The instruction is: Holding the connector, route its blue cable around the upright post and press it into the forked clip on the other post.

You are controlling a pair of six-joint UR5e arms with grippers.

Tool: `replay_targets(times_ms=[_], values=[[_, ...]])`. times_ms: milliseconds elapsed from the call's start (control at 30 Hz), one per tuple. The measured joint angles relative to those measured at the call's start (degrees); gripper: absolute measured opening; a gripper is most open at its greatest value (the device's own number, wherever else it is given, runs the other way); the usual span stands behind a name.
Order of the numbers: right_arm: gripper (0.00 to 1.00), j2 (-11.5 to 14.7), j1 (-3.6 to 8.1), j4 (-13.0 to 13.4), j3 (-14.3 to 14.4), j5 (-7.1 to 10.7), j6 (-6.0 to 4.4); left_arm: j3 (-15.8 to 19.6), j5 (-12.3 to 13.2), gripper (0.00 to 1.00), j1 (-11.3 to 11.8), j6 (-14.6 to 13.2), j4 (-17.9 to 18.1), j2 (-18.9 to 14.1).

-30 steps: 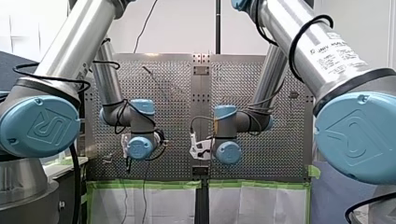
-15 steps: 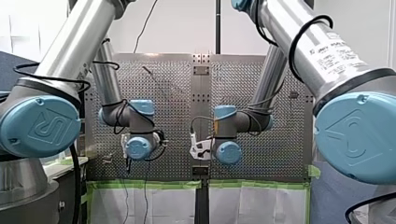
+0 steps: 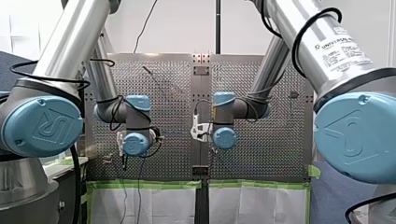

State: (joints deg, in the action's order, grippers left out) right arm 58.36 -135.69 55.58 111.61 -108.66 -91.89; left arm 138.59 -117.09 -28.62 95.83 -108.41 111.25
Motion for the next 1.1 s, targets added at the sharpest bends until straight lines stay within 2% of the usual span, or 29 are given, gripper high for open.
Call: replay_targets(times_ms=[133, 233, 400, 767, 933, 1100], values=[[0.02, 2.1, 0.09, -0.7, 0.0, 0.81, -2.04, -1.1, 0.0, 0.00, 0.0, 0.1, -1.4, -0.9], [0.02, 3.5, 0.18, -0.9, -0.3, 1.19, -2.81, -2.2, 0.0, 0.00, 0.1, 0.1, -2.6, -1.6], [0.02, 5.9, 0.35, -2.0, -1.4, 2.57, -3.13, -3.8, -0.3, 0.00, 0.2, 0.5, -5.4, -4.0], [0.02, 11.2, 0.97, -5.5, -5.6, 5.96, -3.56, -6.2, -3.0, 0.00, 1.1, 2.8, -10.6, -9.2], [0.02, 12.1, 1.07, -8.2, -8.4, 6.57, -3.58, -6.6, -3.3, 0.00, 1.4, 3.3, -12.6, -12.1], [0.02, 12.3, 1.15, -9.4, -10.0, 7.57, -3.63, -8.8, -4.7, 0.00, 2.7, 5.3, -15.0, -14.9]])
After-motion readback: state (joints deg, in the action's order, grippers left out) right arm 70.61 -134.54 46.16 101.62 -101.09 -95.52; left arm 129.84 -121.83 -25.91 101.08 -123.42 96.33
